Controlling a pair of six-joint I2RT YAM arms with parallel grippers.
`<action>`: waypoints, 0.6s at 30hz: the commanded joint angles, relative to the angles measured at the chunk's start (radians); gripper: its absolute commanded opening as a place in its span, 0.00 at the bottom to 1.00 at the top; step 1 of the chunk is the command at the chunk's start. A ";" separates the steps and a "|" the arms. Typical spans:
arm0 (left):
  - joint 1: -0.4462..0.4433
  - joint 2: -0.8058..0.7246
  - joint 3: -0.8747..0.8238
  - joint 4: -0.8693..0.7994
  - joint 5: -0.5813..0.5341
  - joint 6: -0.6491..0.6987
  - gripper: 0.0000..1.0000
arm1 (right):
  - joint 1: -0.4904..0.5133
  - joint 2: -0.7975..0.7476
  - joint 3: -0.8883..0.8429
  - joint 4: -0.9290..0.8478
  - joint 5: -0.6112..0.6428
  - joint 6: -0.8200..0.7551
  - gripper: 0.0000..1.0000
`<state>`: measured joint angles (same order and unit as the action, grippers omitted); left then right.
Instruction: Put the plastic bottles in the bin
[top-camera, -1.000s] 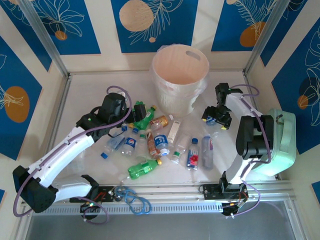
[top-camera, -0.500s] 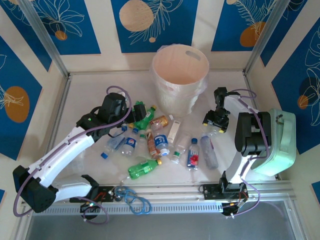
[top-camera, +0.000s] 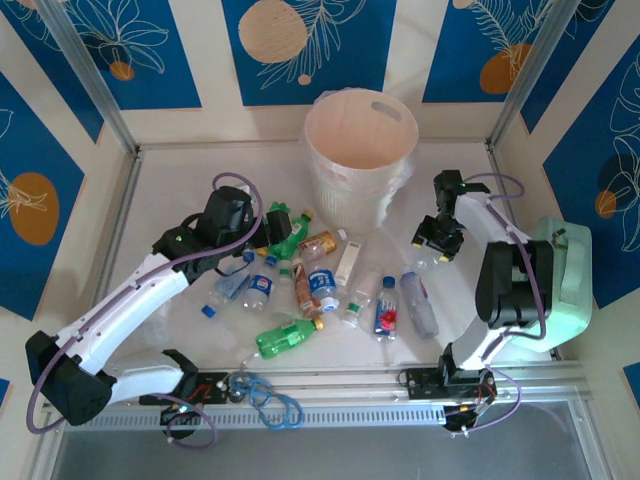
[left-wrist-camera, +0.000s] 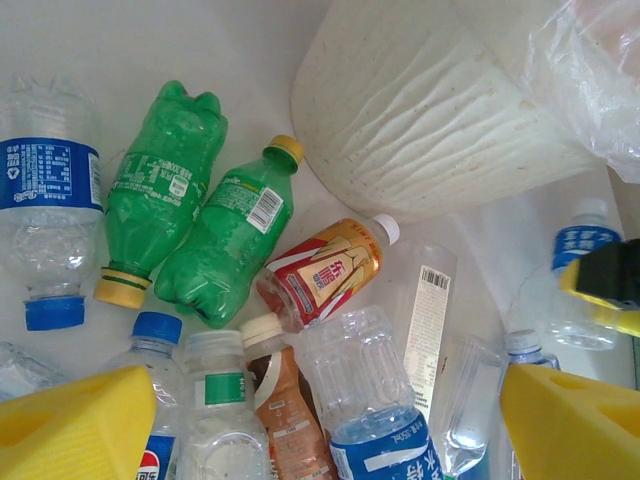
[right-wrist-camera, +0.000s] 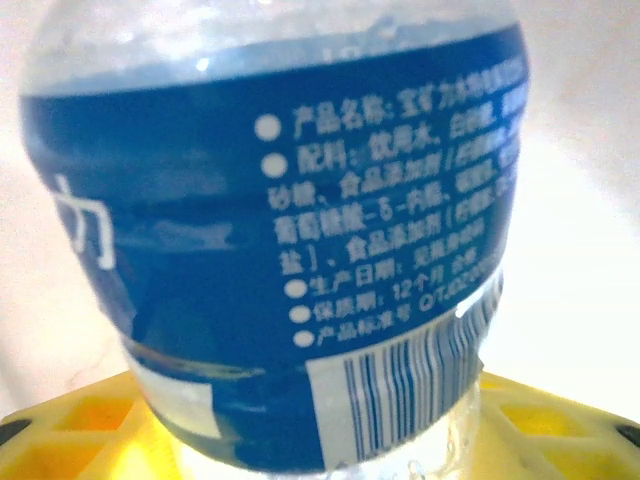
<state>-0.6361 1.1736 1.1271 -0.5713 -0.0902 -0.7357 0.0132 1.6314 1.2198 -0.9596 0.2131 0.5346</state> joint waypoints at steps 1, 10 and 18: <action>0.015 -0.016 0.047 -0.039 -0.026 0.004 0.89 | 0.001 -0.123 0.072 -0.095 0.024 0.043 0.57; 0.055 -0.026 0.056 -0.067 -0.033 -0.001 0.89 | 0.102 -0.274 0.383 -0.246 0.076 0.090 0.57; 0.066 -0.022 0.057 -0.082 -0.023 -0.023 0.88 | 0.306 -0.093 0.872 -0.315 0.100 0.073 0.57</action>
<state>-0.5827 1.1664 1.1580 -0.6228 -0.1085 -0.7376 0.2844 1.4723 1.9774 -1.2198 0.2993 0.6067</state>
